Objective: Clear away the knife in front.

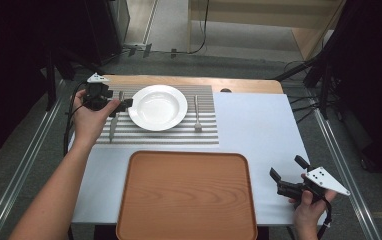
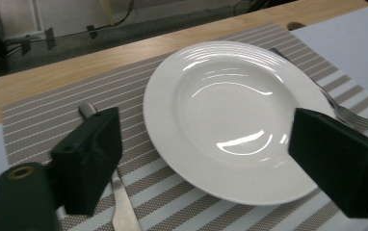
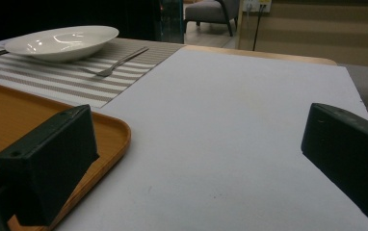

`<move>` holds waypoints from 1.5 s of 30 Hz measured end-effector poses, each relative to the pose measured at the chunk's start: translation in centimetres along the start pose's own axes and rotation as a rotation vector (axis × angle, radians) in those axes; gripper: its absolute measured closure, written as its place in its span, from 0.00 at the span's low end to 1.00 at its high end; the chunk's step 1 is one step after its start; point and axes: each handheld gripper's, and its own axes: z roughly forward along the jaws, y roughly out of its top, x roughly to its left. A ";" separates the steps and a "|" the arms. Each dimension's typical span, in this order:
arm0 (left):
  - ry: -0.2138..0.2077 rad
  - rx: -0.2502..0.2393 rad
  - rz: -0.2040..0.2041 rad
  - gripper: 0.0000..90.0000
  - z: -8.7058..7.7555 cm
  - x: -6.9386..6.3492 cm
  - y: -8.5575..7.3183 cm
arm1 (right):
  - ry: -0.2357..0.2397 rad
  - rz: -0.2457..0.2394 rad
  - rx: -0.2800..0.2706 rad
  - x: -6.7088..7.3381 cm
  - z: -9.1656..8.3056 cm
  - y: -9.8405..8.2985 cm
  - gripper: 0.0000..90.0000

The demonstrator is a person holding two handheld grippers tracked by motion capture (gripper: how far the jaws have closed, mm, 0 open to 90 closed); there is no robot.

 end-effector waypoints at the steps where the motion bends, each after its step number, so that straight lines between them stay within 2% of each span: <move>1: 0.000 0.000 0.000 0.16 0.0 0.0 0.0 | 0.000 0.000 0.000 0.0 0.0 0.0 0.00; 2: 0.001 0.039 -0.013 0.16 0.4 0.3 0.2 | -0.001 0.003 -0.001 0.0 0.0 0.0 0.00; 5: 0.021 0.053 -0.025 0.27 0.8 0.6 0.4 | -0.003 0.004 0.000 0.0 0.0 0.0 0.00; 7: 0.032 0.067 -0.031 0.31 1.1 0.9 0.5 | -0.003 0.004 0.000 0.0 0.0 0.0 0.00; 8: 0.052 0.091 -0.052 0.34 1.5 1.2 0.6 | -0.004 0.001 0.002 0.0 0.0 0.0 0.00; 9: 0.052 0.091 -0.052 0.36 1.5 1.2 0.6 | -0.004 0.001 0.002 0.0 0.0 0.0 0.00; 10: 0.072 0.116 -0.075 0.38 2.0 1.5 0.7 | -0.006 0.000 0.004 0.0 0.1 0.0 0.00; 11: 0.072 0.116 -0.075 0.41 2.0 1.5 0.7 | -0.006 0.000 0.004 0.0 0.1 0.0 0.00; 13: 0.104 0.138 -0.085 0.42 2.4 1.8 0.8 | -0.006 0.001 0.006 0.1 0.1 0.0 0.00; 17: 0.092 0.156 -0.110 0.48 2.9 2.5 1.0 | -0.007 -0.001 0.008 0.1 0.1 0.0 0.00; 18: 0.108 0.178 -0.109 0.50 3.3 2.7 1.1 | -0.007 -0.002 0.009 0.1 0.1 0.0 0.00; 19: 0.108 0.178 -0.109 0.52 3.3 2.7 1.1 | -0.007 -0.002 0.009 0.1 0.1 0.0 0.00; 20: 0.106 0.206 -0.121 0.53 3.9 3.0 1.1 | -0.007 -0.001 0.008 0.1 0.1 0.0 0.00; 21: 0.106 0.206 -0.121 0.54 3.9 3.0 1.1 | -0.007 -0.001 0.008 0.1 0.1 0.0 0.00; 22: 0.102 0.237 -0.126 0.55 4.4 3.3 1.1 | -0.007 -0.001 0.009 0.1 0.1 0.0 0.00; 25: 0.109 0.263 -0.135 0.57 5.0 3.8 1.1 | -0.008 -0.001 0.009 0.1 0.1 0.0 0.00; 30: 0.153 0.317 -0.159 0.58 6.4 4.6 1.4 | -0.010 -0.003 0.009 0.1 0.1 0.0 0.00; 32: 0.147 0.336 -0.159 0.63 7.0 4.8 1.3 | -0.013 -0.001 0.009 0.1 0.1 0.0 0.00; 33: 0.147 0.336 -0.159 0.63 7.0 4.8 1.3 | -0.012 0.000 0.010 0.1 0.1 0.0 0.00; 34: 0.140 0.360 -0.171 0.64 7.4 5.1 1.2 | -0.013 0.000 0.010 0.1 0.1 0.0 0.00; 37: 0.150 0.372 -0.175 0.68 7.8 5.3 1.0 | -0.013 -0.001 0.010 0.1 0.1 0.0 0.00; 38: 0.177 0.385 -0.186 0.68 8.1 5.5 0.9 | -0.014 0.000 0.010 0.1 0.1 0.0 0.00; 41: 0.191 0.397 -0.198 0.68 8.4 5.8 0.6 | -0.013 0.000 0.009 0.1 0.1 0.0 0.00; 43: 0.192 0.411 -0.207 0.70 8.6 5.8 0.5 | -0.013 0.002 0.010 0.1 0.1 0.0 0.00; 45: 0.189 0.428 -0.195 0.71 8.8 5.8 0.3 | -0.013 0.002 0.010 0.1 0.1 0.0 0.00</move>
